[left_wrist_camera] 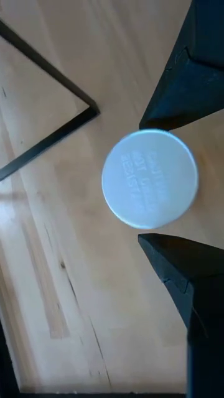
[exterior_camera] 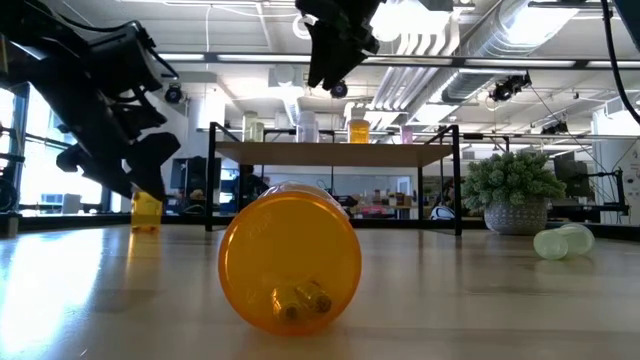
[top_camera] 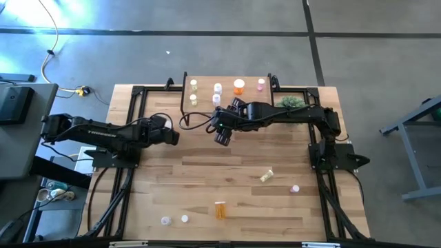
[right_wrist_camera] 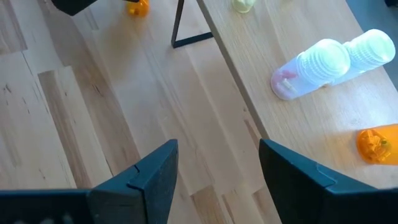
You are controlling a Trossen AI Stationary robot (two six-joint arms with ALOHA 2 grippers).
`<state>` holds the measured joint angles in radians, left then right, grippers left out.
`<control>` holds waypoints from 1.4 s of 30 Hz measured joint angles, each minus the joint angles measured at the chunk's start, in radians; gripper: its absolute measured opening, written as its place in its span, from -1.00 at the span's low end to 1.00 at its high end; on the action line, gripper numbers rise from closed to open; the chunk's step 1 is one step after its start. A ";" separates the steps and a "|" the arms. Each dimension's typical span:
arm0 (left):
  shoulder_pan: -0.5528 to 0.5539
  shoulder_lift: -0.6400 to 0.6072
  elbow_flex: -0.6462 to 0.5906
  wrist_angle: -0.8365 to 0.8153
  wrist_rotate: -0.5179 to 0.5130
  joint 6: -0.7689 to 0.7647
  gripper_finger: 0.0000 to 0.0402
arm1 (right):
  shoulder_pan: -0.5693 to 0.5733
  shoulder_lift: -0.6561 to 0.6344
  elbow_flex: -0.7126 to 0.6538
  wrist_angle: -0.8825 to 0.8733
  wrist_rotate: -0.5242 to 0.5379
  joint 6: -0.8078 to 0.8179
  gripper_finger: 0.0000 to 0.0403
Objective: Pick and place medicine bottles onto shelf by color
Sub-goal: Put the top orange pill bottle aligned with the other orange pill bottle on the shelf
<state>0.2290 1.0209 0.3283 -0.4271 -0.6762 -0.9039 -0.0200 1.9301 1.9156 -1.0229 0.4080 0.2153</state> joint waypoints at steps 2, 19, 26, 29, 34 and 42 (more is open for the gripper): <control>0.004 0.003 0.000 0.012 0.001 0.009 0.33 | 0.000 0.000 0.000 0.000 0.000 0.000 0.07; 0.007 0.003 0.000 0.007 0.040 0.008 0.32 | 0.000 0.000 0.000 0.000 0.000 -0.012 0.07; 0.007 0.002 0.000 0.007 0.041 0.009 0.12 | 0.000 0.000 0.000 0.000 0.000 -0.012 0.07; 0.007 0.002 0.000 0.006 0.042 0.009 0.03 | 0.000 0.000 0.000 0.001 0.000 -0.012 0.07; 0.007 0.002 0.000 0.007 0.046 0.010 -0.05 | 0.000 0.000 0.000 0.001 0.000 -0.012 0.07; 0.006 0.001 0.000 0.008 0.061 0.026 -0.06 | 0.000 0.000 0.000 0.004 0.000 -0.013 0.07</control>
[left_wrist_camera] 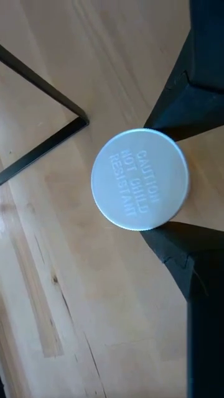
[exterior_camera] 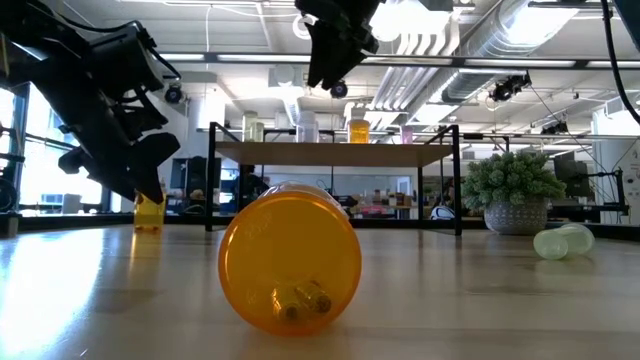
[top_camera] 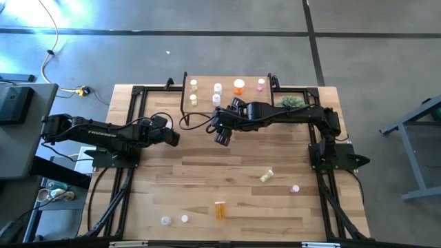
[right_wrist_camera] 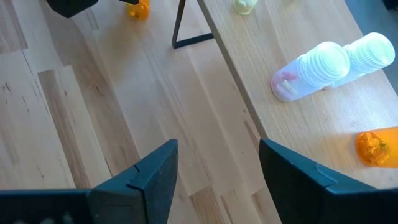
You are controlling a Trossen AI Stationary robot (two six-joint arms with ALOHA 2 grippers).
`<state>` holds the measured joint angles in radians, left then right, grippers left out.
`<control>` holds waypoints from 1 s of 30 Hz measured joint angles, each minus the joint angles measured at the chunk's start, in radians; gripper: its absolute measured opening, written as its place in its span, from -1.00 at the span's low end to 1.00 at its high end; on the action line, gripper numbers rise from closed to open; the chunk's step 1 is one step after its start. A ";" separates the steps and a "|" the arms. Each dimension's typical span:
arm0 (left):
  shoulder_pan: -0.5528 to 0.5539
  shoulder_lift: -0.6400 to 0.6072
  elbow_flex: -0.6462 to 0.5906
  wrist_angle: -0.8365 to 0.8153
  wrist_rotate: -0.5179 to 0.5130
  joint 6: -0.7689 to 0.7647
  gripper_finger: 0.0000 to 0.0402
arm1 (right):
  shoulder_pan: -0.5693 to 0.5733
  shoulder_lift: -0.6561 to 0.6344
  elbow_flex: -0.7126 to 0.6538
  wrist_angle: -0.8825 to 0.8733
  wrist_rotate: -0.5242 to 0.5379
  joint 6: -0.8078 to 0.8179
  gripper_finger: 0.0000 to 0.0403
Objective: Pick and place medicine bottles onto shelf by color
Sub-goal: Put the top orange pill bottle aligned with the other orange pill bottle on the shelf
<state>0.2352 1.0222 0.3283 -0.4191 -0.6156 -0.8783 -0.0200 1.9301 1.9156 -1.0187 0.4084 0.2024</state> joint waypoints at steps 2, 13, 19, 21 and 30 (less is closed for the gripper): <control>0.000 -0.001 0.000 0.000 0.002 0.005 -0.06 | 0.000 0.000 0.000 0.000 0.000 0.000 0.07; 0.000 -0.041 0.000 -0.004 0.043 0.053 -0.06 | 0.000 0.000 0.000 0.000 0.000 0.017 0.07; 0.000 -0.056 0.000 -0.003 0.089 0.091 -0.06 | 0.000 0.000 0.000 0.001 0.000 0.025 0.07; 0.000 -0.063 0.000 -0.003 0.108 0.106 -0.06 | 0.000 0.000 0.000 0.004 0.000 0.025 0.07; 0.000 -0.097 0.000 -0.003 0.138 0.137 -0.06 | 0.000 0.000 0.000 0.013 0.000 0.024 0.07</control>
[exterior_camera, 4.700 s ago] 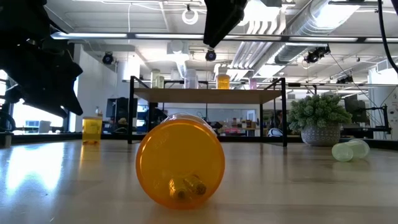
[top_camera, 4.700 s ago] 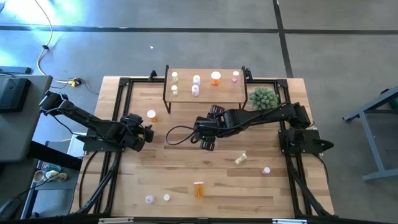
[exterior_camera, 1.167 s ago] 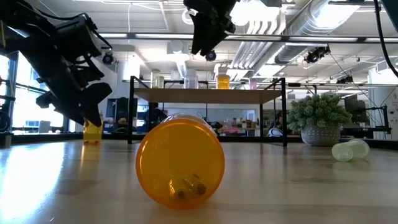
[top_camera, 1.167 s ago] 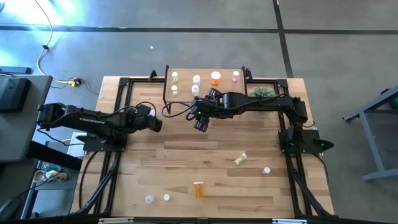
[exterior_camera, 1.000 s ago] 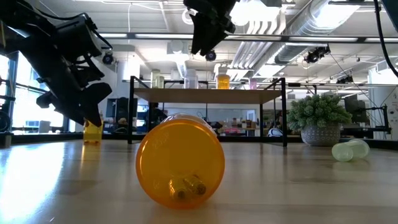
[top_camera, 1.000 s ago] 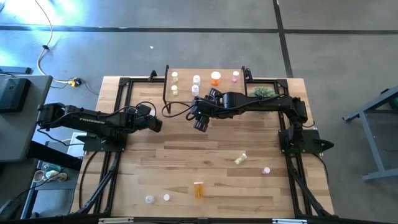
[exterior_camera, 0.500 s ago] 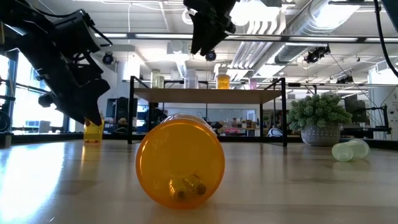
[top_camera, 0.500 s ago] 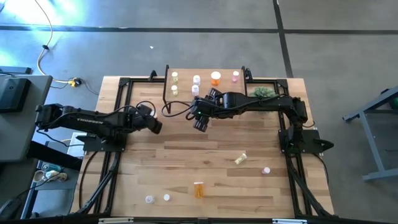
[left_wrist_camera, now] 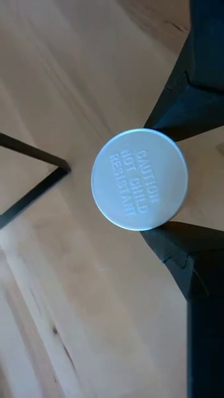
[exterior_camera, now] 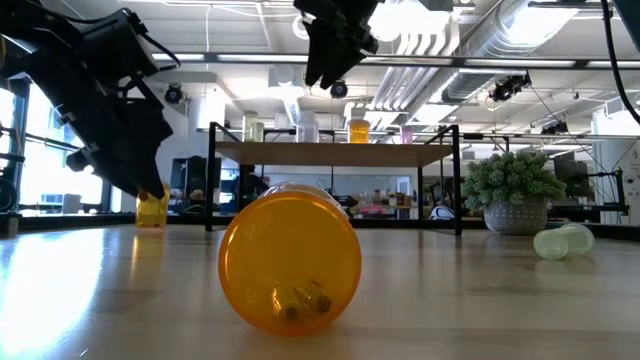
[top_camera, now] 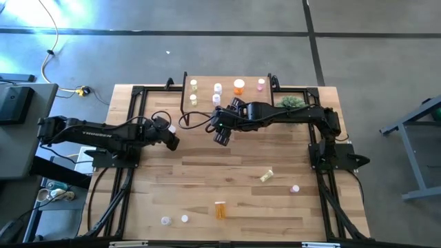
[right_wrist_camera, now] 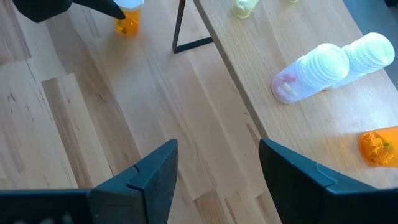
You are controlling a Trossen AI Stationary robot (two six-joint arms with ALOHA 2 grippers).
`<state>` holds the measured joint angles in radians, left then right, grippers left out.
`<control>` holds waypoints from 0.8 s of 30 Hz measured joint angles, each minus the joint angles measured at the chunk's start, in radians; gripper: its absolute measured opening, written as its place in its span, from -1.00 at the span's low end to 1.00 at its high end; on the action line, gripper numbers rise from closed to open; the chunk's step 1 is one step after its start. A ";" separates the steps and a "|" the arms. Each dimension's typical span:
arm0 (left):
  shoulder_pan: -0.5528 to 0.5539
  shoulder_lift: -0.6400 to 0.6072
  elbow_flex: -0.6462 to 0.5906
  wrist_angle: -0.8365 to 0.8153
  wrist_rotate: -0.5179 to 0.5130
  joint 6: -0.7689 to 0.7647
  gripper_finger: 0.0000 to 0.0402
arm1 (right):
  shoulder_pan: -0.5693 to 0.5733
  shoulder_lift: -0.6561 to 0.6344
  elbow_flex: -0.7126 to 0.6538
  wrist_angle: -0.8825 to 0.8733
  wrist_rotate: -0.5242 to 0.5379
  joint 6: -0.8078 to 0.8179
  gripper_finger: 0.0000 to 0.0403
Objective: Pick and place medicine bottles onto shelf by color
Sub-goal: Put the top orange pill bottle aligned with the other orange pill bottle on the shelf
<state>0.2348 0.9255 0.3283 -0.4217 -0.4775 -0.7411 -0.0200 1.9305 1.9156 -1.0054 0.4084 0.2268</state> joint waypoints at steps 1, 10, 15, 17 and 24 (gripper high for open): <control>0.000 -0.005 0.000 -0.001 0.001 0.004 -0.06 | 0.000 0.000 0.000 0.000 0.000 0.000 0.07; 0.000 -0.045 0.000 0.001 0.049 0.030 -0.06 | 0.000 0.000 0.000 0.001 0.000 0.005 0.07; 0.000 -0.061 0.000 0.001 0.076 0.039 -0.06 | 0.000 0.000 0.000 0.001 0.000 0.008 0.07; 0.000 -0.067 0.000 0.001 0.089 0.039 -0.06 | 0.000 0.000 0.000 0.001 0.000 0.008 0.07; 0.000 -0.083 0.000 0.001 0.137 0.043 -0.06 | 0.000 0.000 0.000 0.002 0.000 0.008 0.07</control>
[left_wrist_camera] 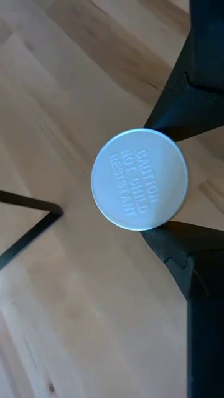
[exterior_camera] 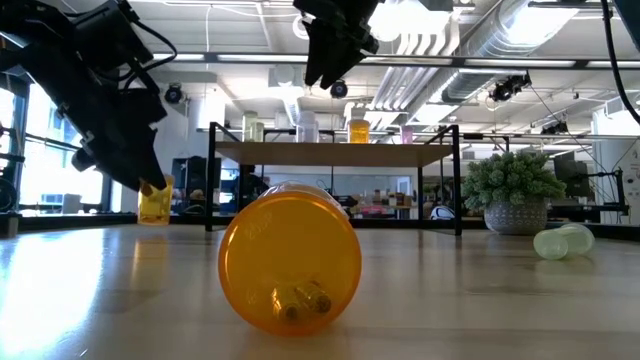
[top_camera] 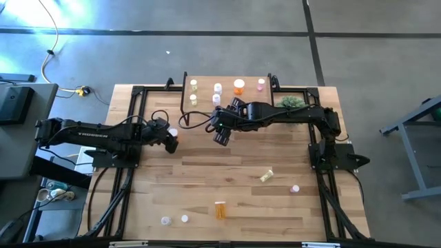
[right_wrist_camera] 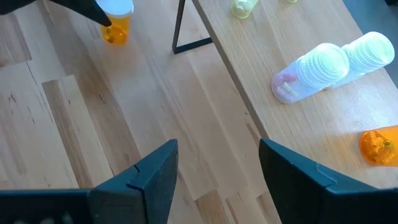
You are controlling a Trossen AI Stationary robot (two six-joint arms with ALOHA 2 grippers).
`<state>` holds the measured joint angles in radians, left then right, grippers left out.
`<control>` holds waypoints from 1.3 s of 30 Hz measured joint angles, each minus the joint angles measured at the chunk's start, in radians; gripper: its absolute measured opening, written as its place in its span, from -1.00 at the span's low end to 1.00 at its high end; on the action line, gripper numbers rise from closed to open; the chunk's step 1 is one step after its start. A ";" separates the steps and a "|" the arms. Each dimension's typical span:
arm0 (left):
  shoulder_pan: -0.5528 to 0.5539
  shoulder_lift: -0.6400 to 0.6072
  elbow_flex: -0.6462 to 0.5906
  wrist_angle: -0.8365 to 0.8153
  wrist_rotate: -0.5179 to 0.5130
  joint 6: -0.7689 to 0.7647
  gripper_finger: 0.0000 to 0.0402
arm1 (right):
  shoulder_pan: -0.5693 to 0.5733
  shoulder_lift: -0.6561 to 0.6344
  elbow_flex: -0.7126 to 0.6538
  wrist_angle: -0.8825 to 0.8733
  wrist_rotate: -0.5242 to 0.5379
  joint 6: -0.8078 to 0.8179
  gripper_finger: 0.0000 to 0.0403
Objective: Pick and place medicine bottles onto shelf by color
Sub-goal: Put the top orange pill bottle aligned with the other orange pill bottle on the shelf
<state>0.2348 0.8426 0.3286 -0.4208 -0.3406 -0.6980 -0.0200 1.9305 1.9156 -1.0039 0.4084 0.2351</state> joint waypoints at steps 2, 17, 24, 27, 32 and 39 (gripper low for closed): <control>0.000 -0.002 0.000 0.000 0.014 0.014 -0.06 | 0.000 0.000 0.000 0.000 0.000 0.000 0.07; -0.029 -0.001 0.046 -0.009 0.099 0.068 -0.06 | 0.000 0.000 0.000 0.000 0.000 0.000 0.07; -0.112 -0.002 0.117 -0.011 0.105 0.076 -0.06 | 0.000 0.000 0.000 0.000 0.000 0.000 0.07; -0.147 -0.002 0.141 -0.012 0.105 0.075 -0.06 | 0.000 0.000 0.000 0.000 -0.023 -0.008 0.07; -0.204 -0.001 0.177 -0.010 0.101 0.073 -0.06 | 0.000 0.000 0.000 0.001 -0.081 -0.008 0.07; -0.263 -0.001 0.198 0.041 0.080 0.074 -0.06 | 0.021 0.000 0.000 0.064 -0.266 -0.012 0.07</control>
<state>-0.0283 0.8413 0.5263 -0.3802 -0.2602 -0.6243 0.0009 1.9305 1.9159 -0.9396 0.1426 0.2233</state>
